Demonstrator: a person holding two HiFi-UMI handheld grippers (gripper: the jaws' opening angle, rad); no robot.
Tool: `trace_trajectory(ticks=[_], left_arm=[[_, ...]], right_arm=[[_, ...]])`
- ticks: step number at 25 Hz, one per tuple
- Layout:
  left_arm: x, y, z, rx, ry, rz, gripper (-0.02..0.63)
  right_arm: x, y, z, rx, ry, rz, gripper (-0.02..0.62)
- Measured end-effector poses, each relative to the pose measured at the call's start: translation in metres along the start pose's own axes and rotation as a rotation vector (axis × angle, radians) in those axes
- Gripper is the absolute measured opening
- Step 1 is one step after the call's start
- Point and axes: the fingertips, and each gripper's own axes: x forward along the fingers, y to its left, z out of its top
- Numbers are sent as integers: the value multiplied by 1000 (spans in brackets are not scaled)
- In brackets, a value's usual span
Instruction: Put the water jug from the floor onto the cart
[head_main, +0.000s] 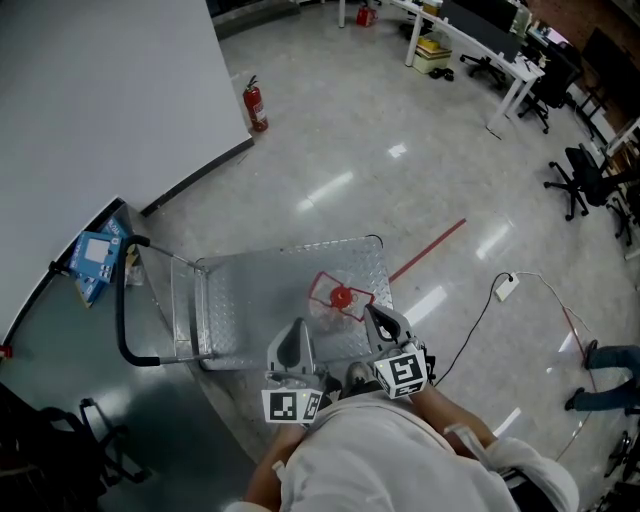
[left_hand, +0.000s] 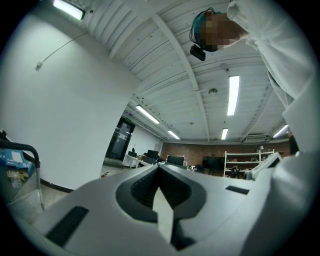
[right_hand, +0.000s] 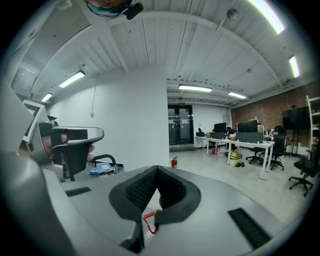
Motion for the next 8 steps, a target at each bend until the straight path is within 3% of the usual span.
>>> trace_trajectory(ticks=[8], left_arm=[[1,4,1,10,-2,9,3]], right_arm=[[5,0,0,5,2,11,12]])
